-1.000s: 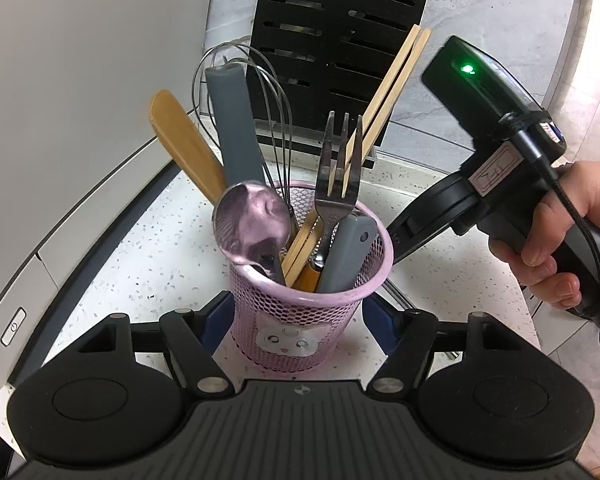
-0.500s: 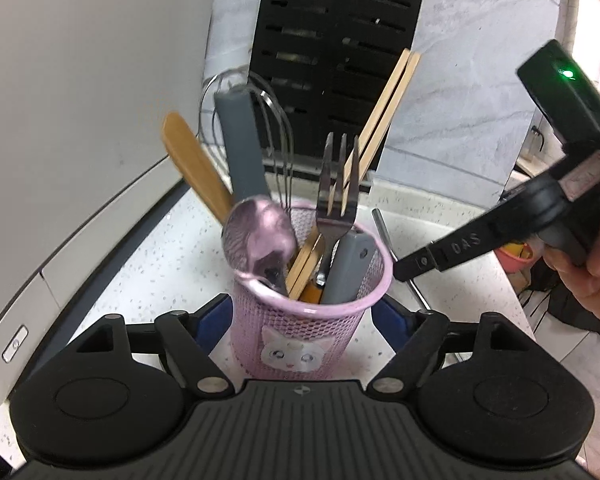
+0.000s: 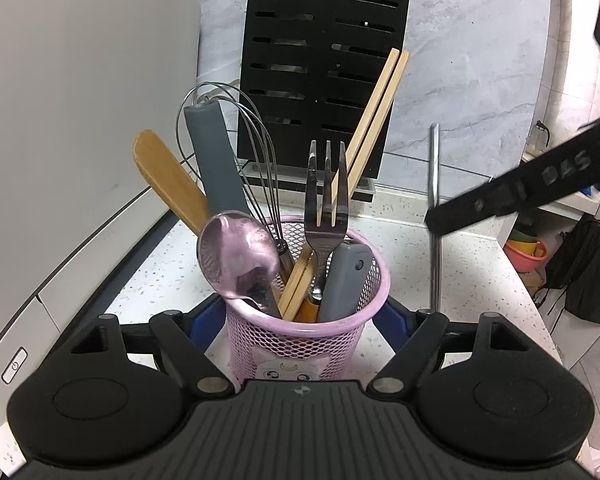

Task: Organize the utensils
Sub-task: 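Lift the metal straw and insert it into the pink cup with the right tool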

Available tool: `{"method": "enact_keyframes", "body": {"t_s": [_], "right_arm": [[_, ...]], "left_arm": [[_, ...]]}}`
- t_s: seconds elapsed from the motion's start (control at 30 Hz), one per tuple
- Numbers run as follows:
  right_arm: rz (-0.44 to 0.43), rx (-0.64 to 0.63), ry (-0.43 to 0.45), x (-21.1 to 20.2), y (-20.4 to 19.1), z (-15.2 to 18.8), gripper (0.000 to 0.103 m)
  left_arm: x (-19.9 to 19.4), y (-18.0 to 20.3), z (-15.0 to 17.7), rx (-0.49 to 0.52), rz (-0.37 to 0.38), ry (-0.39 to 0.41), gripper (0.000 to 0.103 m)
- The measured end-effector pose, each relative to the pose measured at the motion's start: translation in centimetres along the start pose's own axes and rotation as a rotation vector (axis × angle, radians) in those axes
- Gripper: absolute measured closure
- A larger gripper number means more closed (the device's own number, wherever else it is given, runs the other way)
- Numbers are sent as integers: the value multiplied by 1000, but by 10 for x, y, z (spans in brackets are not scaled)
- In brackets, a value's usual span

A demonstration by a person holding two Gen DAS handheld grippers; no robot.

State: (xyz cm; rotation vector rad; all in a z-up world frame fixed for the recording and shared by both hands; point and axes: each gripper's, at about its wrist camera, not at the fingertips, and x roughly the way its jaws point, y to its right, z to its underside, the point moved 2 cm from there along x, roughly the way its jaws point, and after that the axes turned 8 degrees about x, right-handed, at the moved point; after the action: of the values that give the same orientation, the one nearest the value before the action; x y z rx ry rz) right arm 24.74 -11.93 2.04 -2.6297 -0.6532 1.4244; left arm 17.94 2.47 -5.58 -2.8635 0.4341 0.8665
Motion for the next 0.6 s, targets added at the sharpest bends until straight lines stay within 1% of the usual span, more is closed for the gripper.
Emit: {"method": "enact_keyframes", "body": {"t_s": [0.17,0.3,0.47,0.6], "right_arm": [[-5,-35,76,-21,-6,-1,100],[-26,-31,124,-39,-4,-4,100],[-57,-30,205,-71,-4,-8,100],[-102,-54,283,-99,-12,-13,100]], "left_arm": [[2,2,-3,16,27,-13,11],[0,7,-1,31,49,-13,11],[-2,14,-1,45,67,-24,11],[0,17,-3,49,74,-30,11]]}}
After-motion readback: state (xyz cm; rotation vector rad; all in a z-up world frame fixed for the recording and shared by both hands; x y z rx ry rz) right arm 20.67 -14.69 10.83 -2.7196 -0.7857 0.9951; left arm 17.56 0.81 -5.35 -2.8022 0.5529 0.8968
